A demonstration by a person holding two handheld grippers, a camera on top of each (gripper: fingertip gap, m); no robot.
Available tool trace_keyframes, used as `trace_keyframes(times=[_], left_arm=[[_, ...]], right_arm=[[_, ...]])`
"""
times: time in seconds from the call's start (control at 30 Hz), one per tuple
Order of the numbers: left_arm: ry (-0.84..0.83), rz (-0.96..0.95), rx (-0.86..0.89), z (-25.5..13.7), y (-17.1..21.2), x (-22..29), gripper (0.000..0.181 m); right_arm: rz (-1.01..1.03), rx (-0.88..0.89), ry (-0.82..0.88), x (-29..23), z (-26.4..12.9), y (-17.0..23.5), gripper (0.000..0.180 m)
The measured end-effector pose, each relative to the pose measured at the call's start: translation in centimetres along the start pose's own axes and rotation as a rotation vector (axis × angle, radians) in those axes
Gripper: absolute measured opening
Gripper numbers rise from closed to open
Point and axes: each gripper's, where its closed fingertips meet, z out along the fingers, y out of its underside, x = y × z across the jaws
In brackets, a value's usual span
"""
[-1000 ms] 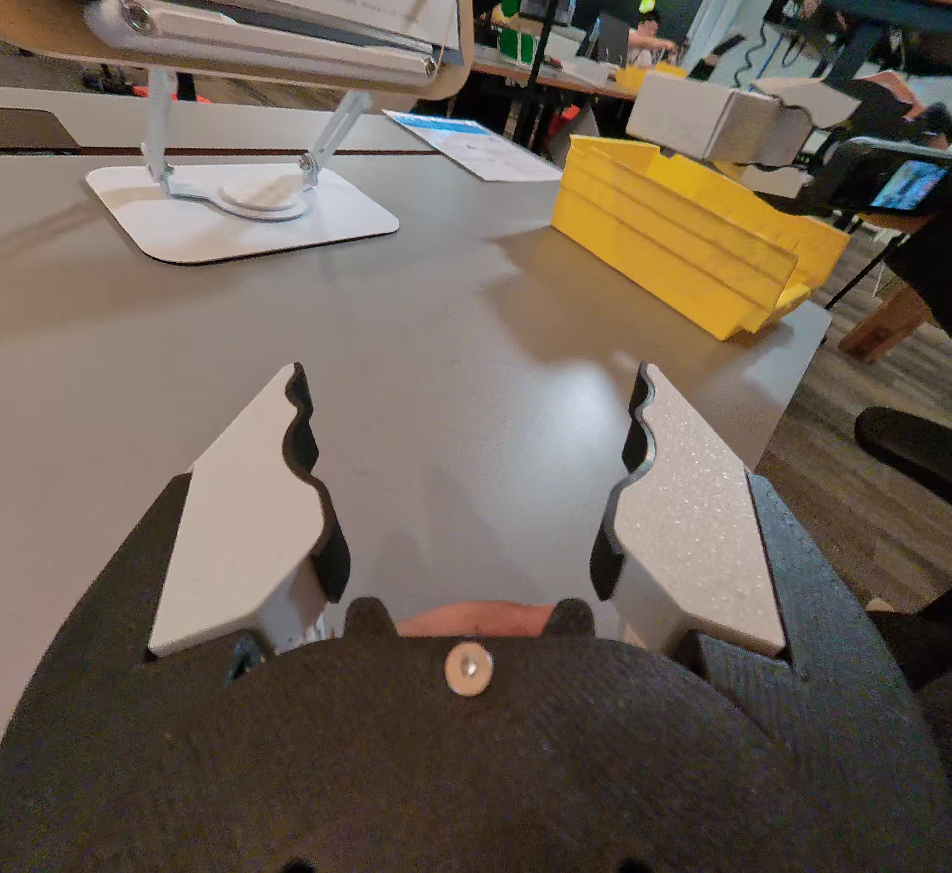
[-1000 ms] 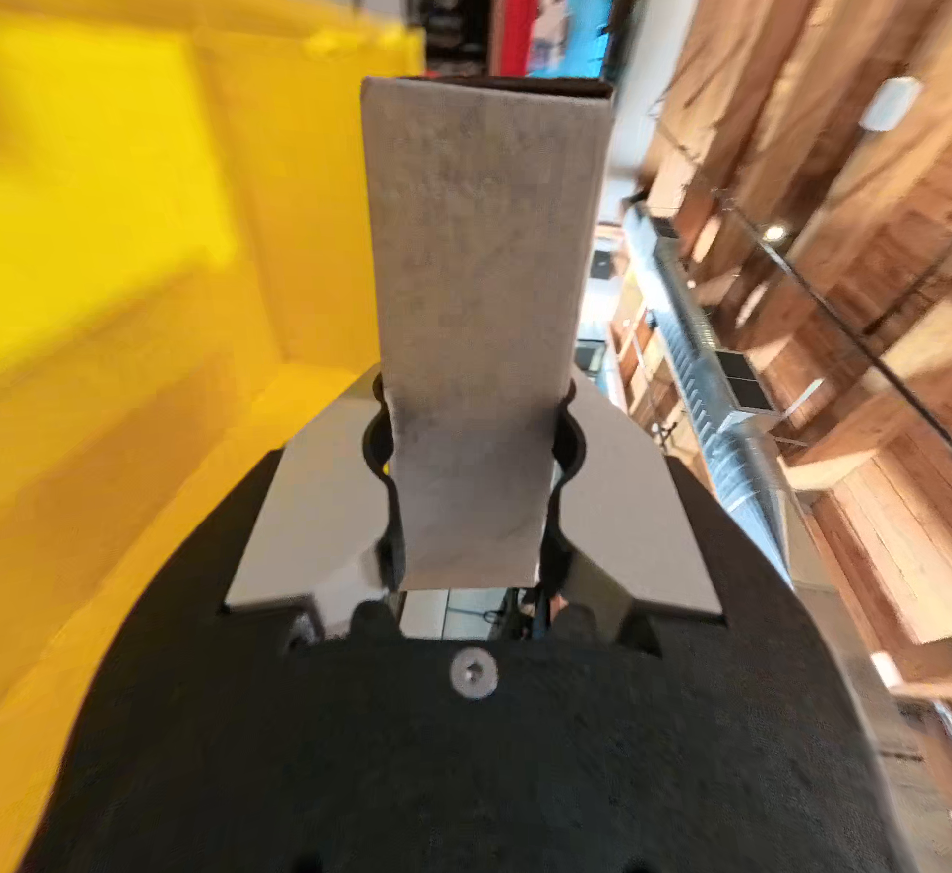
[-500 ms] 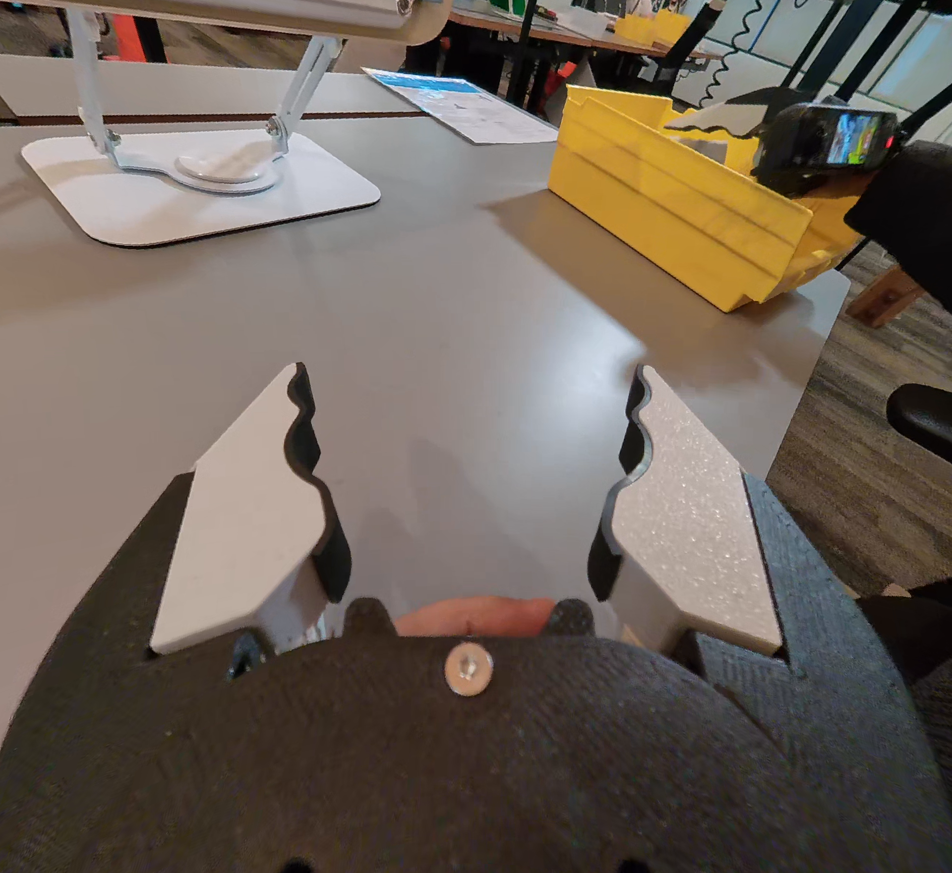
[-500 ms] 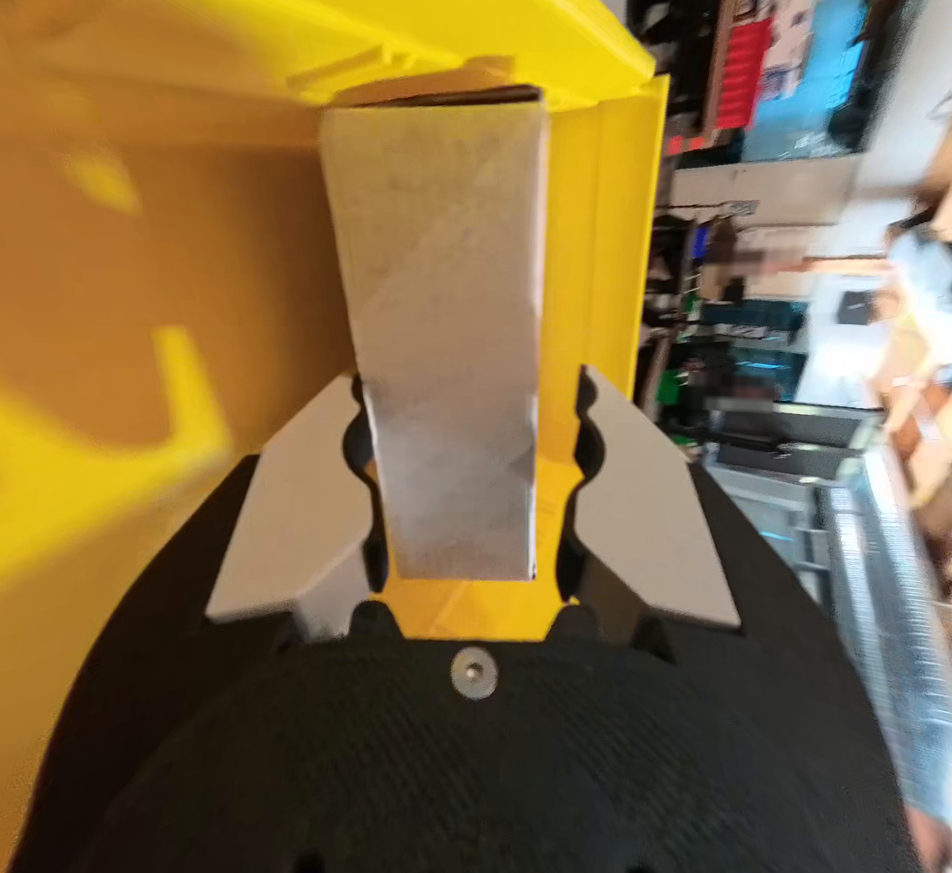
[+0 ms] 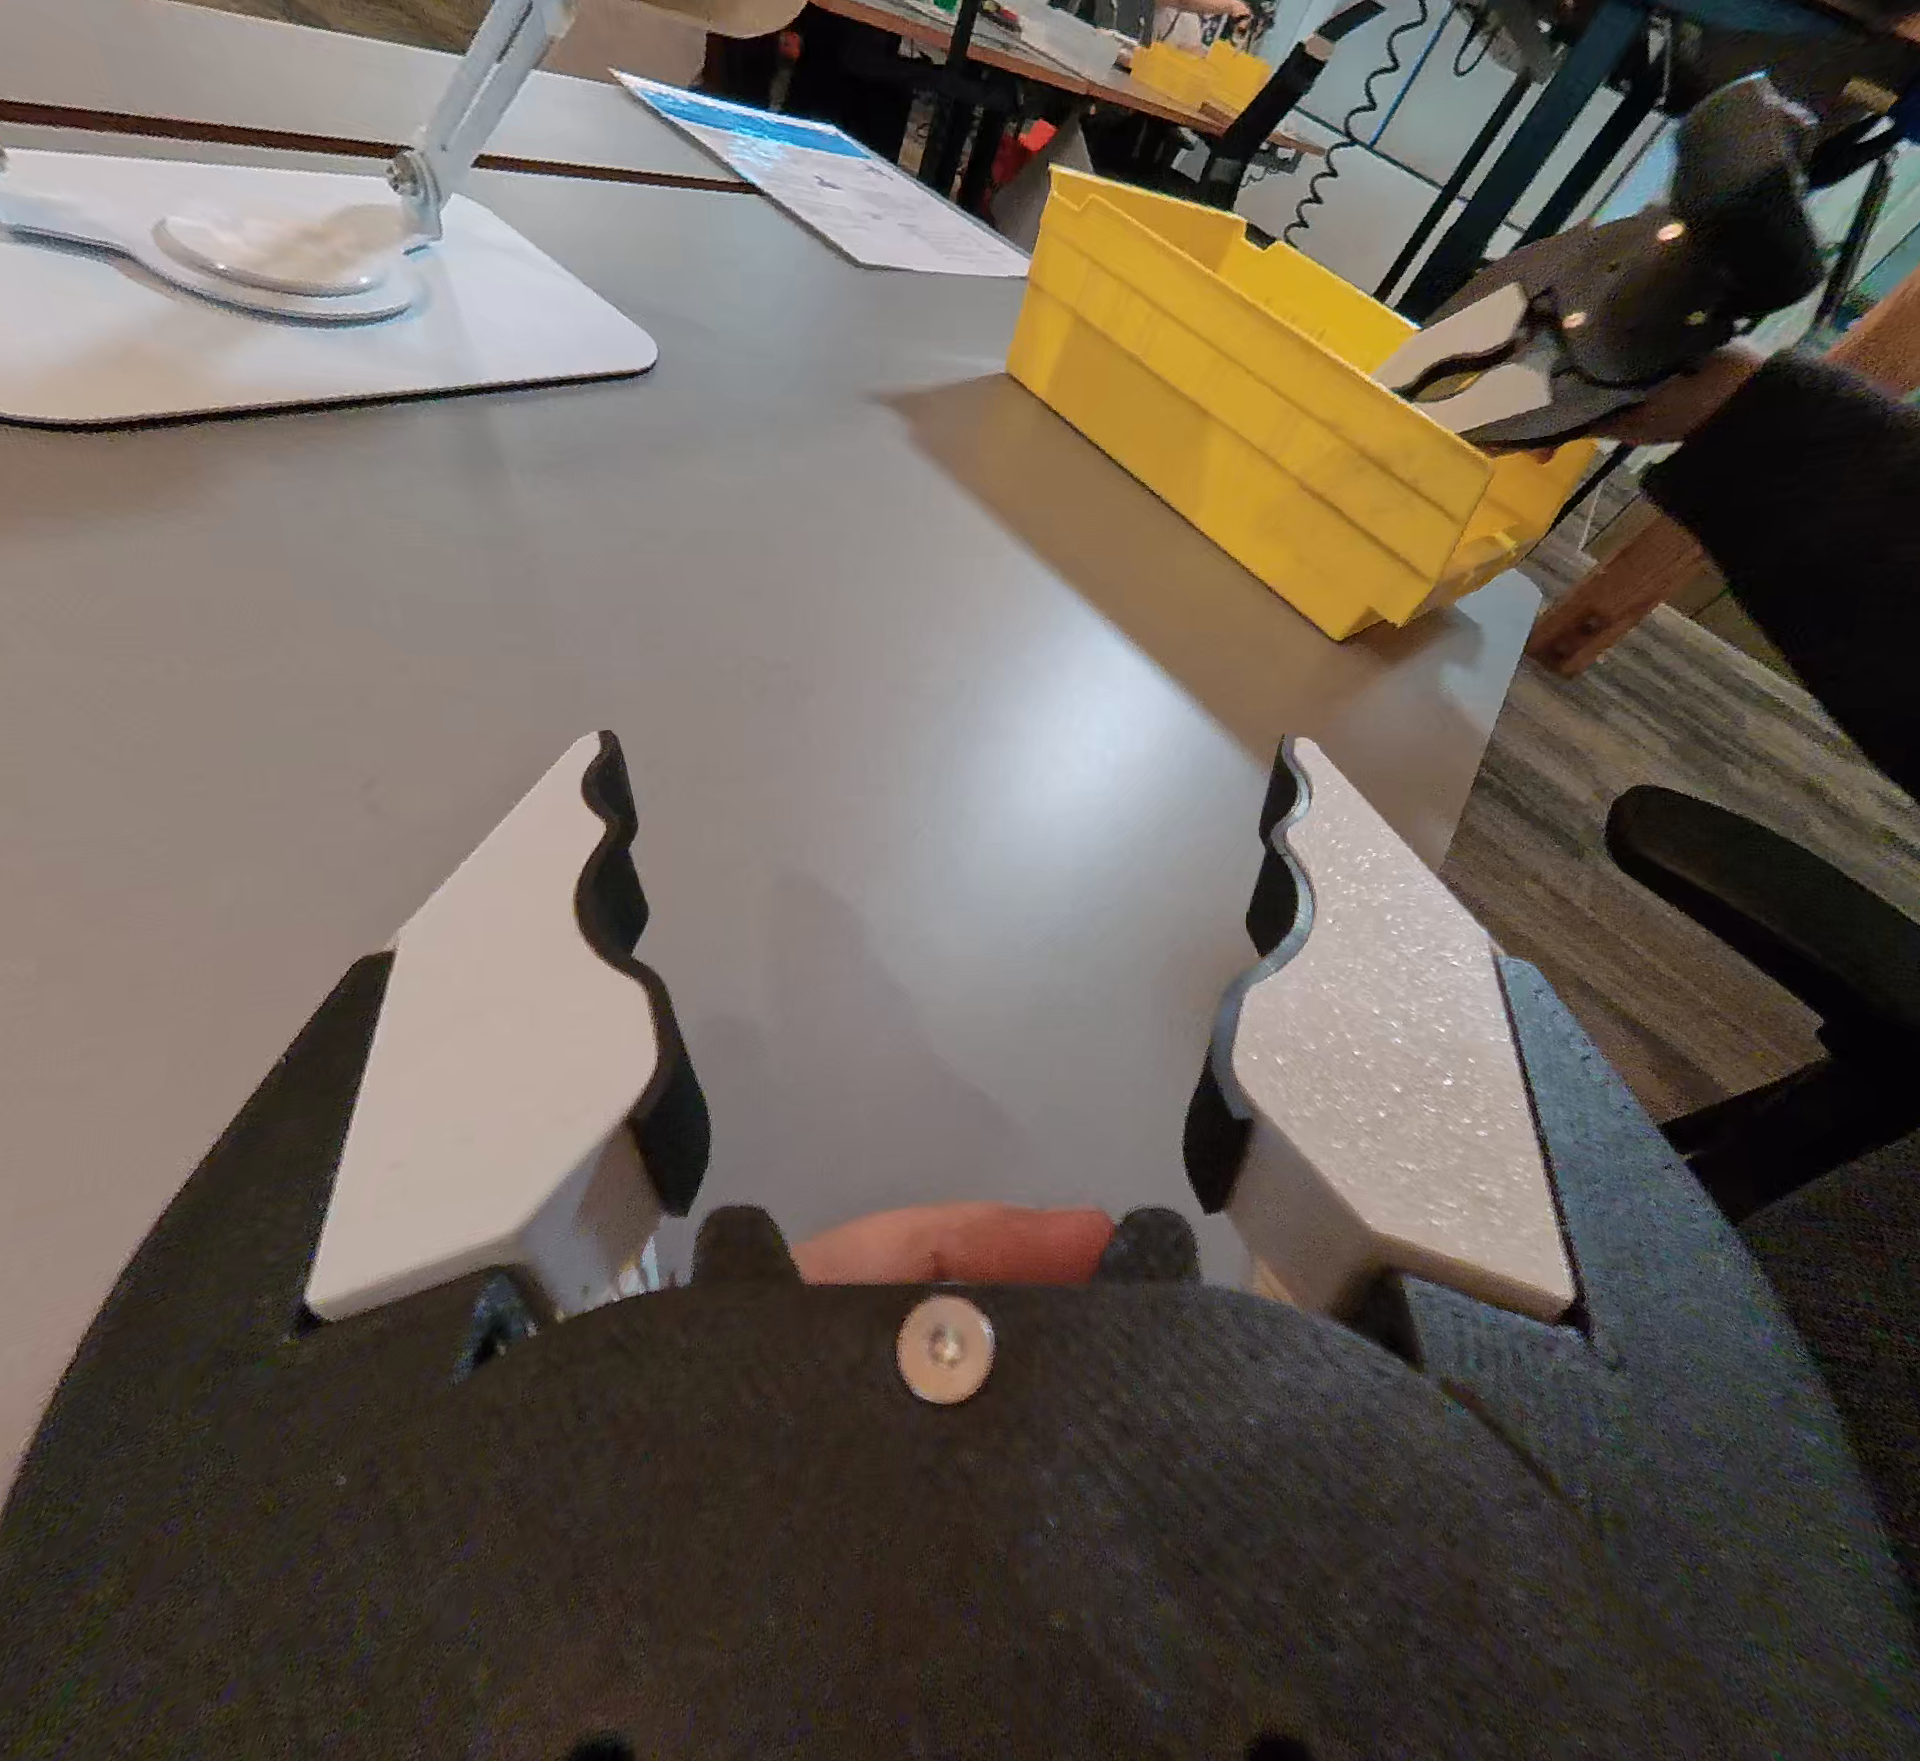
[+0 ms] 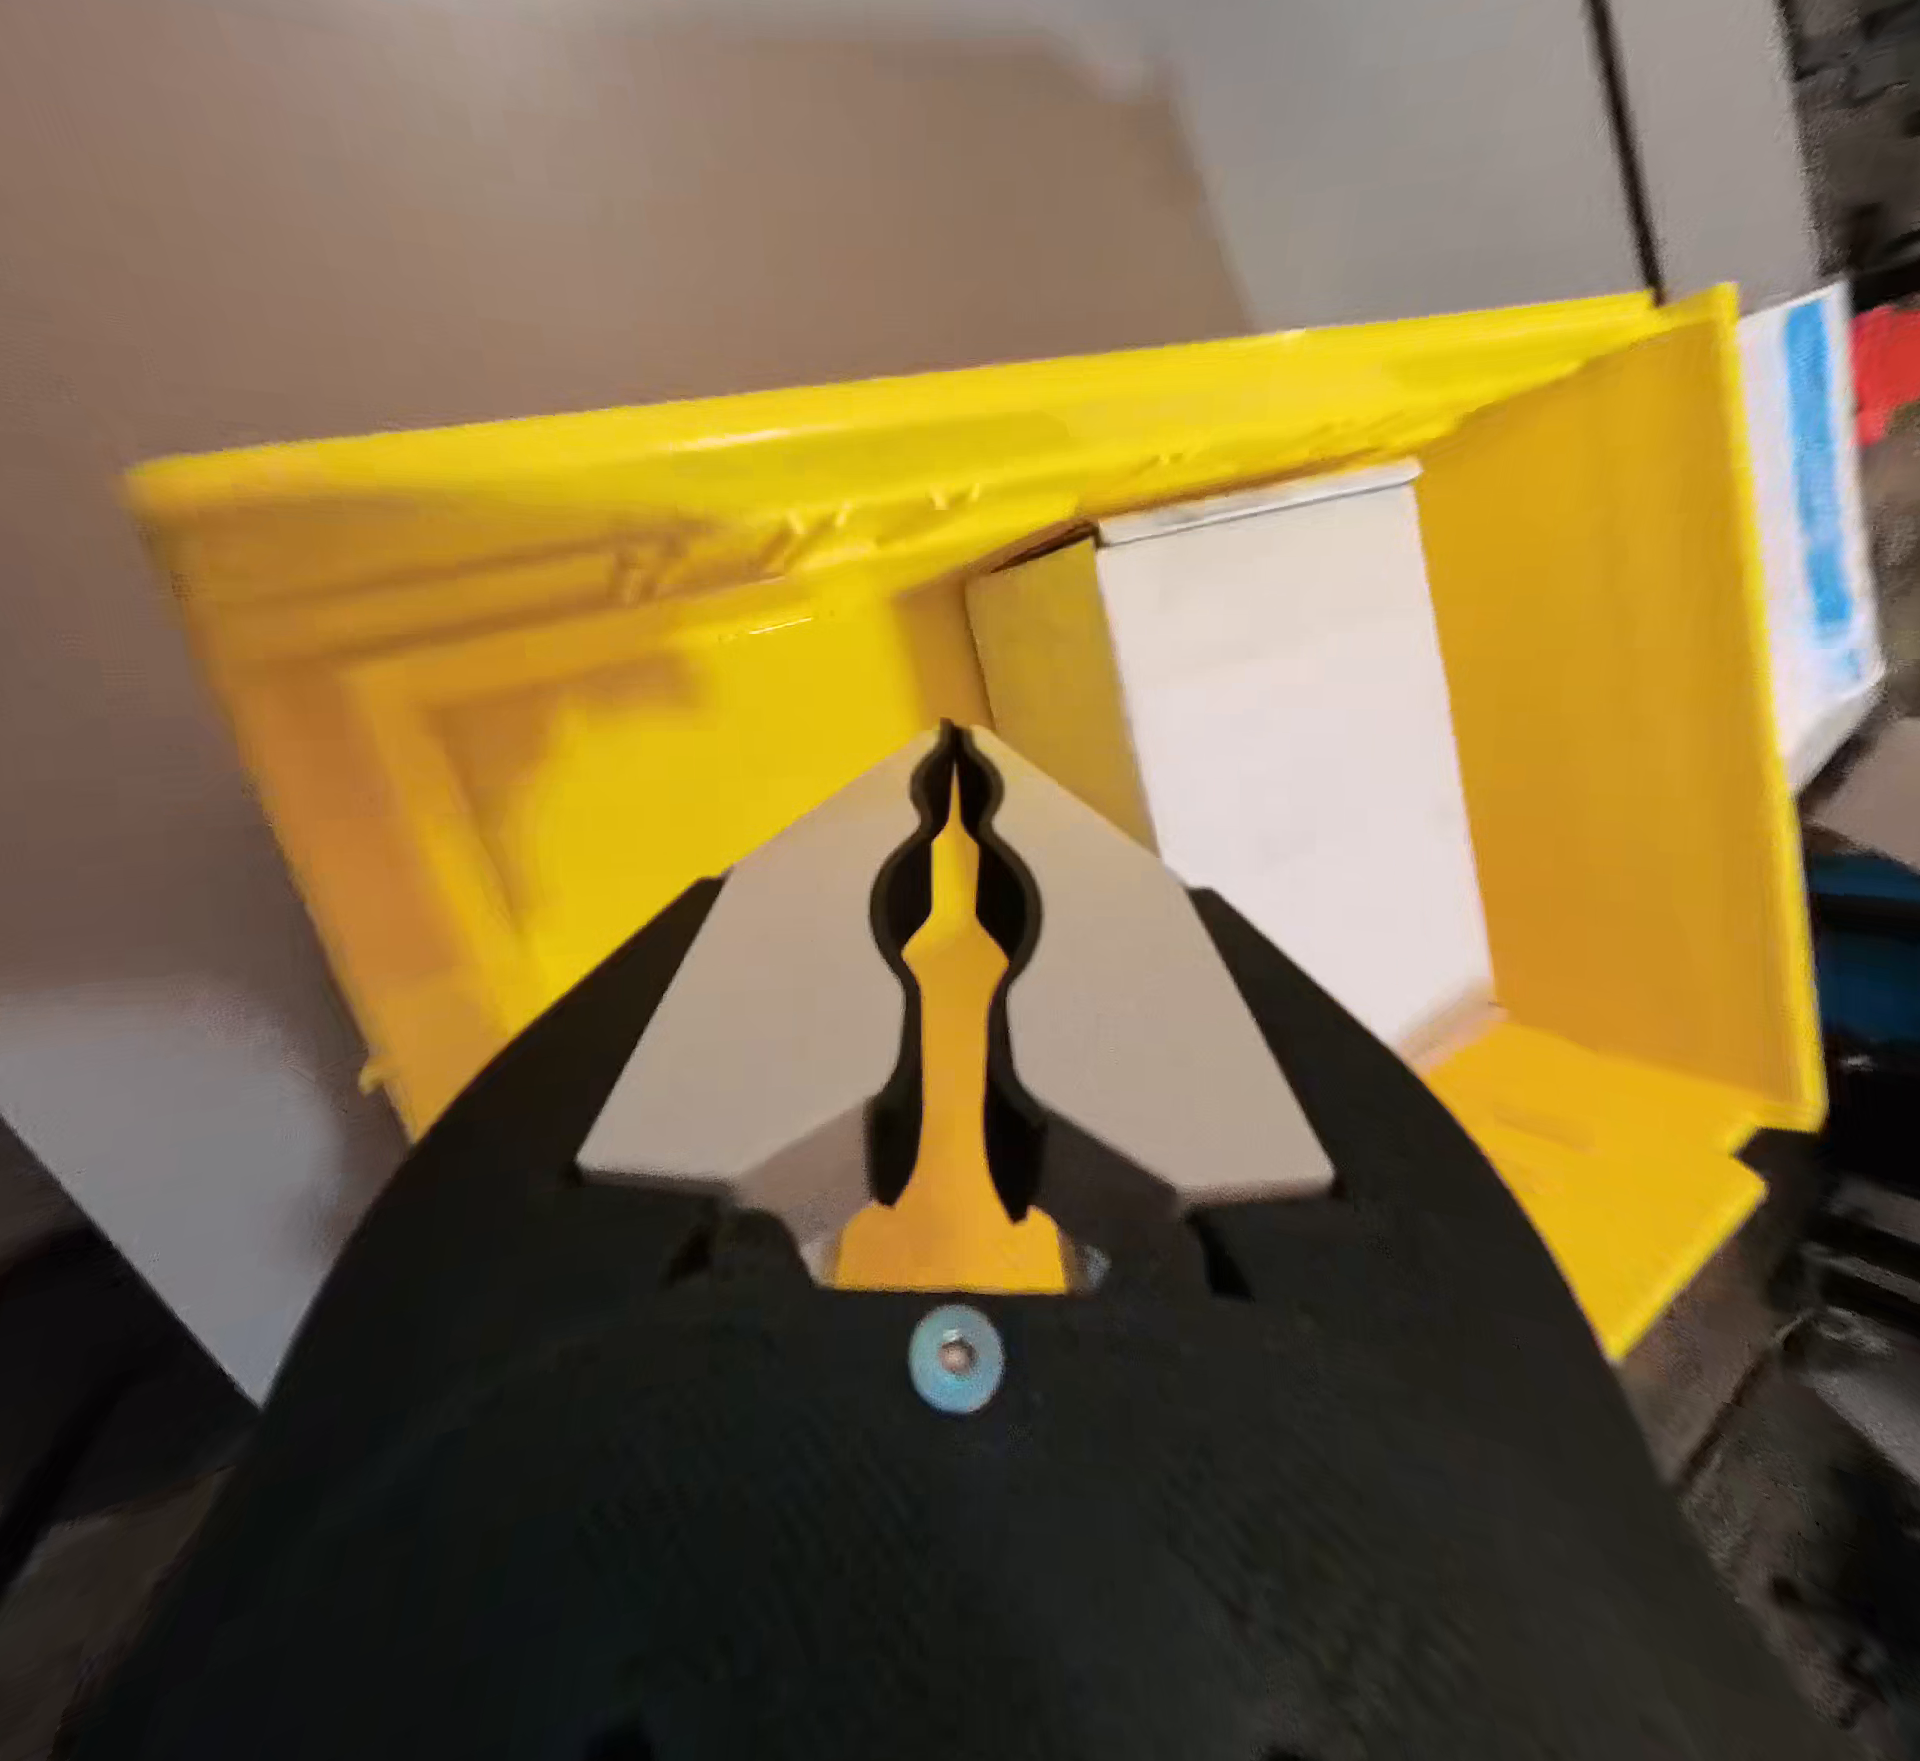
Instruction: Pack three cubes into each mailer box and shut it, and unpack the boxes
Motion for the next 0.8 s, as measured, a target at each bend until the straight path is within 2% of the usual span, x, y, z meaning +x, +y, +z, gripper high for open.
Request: trace_keyframes(times=[0.07,0.17,0.3,0.43,0.5,0.57,0.67,0.77,0.8], left_arm=[[0.022,-0.014,0.014,0.0,-0.3,0.4,0.117],[0.038,-0.013,0.019,0.0,-0.5,0.8,0.116],[0.032,0.007,0.008,0.1,-0.3,0.8,0.115],[0.011,0.018,0.002,0.2,0.1,0.5,0.115],[0.006,0.007,-0.003,0.4,0.2,0.3,0.115],[0.014,0.0,-0.003,0.5,0.2,0.5,0.115],[0.013,0.026,0.005,0.4,0.0,0.7,0.115],[0.011,0.038,0.0,0.4,0.2,0.8,0.115],[0.015,0.035,0.001,0.4,0.2,0.9,0.115]], right_arm=[[0.021,-0.075,0.006,0.9,1.2,1.4,0.0],[0.015,-0.16,0.106,3.5,2.6,3.7,0.0],[0.09,-0.058,0.085,3.2,2.0,1.9,0.0],[0.08,0.029,0.173,4.0,-1.1,-0.5,0.0],[0.15,0.124,0.172,4.3,-2.9,-2.3,0.003],[0.305,0.235,0.124,4.2,-4.4,-4.7,0.009],[0.685,0.31,0.002,3.4,-4.7,-7.6,0.078],[0.781,0.189,-0.035,0.4,-2.5,-8.4,0.096],[0.767,0.133,-0.014,-0.7,-1.7,-8.2,0.095]])
